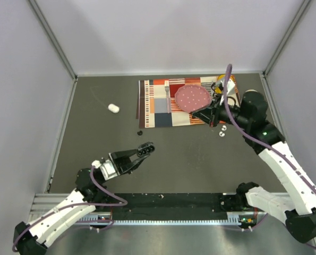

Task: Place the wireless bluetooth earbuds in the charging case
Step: Pick up the earbud from the center of the board, then place the earbud in the charging case.

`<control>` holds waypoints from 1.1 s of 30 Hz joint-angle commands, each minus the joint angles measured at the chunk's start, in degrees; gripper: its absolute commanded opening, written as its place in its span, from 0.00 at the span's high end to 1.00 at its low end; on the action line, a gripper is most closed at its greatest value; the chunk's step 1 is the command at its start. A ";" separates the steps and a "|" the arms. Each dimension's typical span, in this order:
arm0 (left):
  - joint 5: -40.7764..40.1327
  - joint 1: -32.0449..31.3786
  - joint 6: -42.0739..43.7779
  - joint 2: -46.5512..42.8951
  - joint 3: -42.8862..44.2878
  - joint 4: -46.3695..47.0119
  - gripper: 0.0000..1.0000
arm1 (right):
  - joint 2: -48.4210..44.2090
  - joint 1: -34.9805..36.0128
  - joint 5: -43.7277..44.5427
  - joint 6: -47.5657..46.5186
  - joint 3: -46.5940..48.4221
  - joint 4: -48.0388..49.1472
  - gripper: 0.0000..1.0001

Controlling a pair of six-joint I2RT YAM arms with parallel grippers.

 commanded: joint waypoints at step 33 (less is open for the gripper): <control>13.69 0.33 -9.26 23.87 10.97 8.74 1.00 | 10.30 30.15 -6.75 -29.37 19.08 -19.30 1.00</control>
